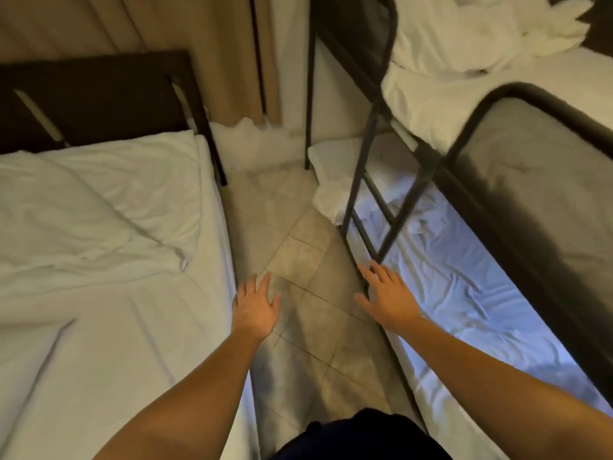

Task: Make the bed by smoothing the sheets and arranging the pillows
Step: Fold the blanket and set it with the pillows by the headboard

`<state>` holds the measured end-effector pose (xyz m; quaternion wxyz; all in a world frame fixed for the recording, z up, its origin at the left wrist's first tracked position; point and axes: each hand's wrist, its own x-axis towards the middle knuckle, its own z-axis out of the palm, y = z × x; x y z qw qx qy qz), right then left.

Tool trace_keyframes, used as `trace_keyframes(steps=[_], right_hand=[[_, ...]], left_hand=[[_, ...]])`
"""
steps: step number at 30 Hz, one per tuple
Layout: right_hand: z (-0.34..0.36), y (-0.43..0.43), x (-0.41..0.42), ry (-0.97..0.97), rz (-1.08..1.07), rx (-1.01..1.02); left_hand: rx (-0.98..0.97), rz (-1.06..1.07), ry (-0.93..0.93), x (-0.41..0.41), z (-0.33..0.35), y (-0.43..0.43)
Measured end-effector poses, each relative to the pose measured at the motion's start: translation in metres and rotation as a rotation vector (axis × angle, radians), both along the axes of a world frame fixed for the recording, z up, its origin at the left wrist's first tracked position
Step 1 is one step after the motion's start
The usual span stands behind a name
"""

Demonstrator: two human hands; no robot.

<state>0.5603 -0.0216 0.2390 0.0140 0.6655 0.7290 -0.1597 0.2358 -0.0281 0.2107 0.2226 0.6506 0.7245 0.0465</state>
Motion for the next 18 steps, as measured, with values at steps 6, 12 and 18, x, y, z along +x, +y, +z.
trace_keyframes(steps=[6, 12, 18], right_hand=[[-0.016, 0.125, -0.057, -0.013, 0.17, -0.023], [-0.023, 0.259, -0.125, 0.005, 0.352, -0.055], [-0.021, 0.402, -0.197, 0.018, 0.537, -0.075]], left_hand=[[-0.024, 0.22, -0.038, -0.063, -0.017, 0.053], [-0.075, 0.402, 0.026, -0.121, -0.037, 0.123], [-0.052, 0.628, 0.013, -0.166, -0.024, 0.207]])
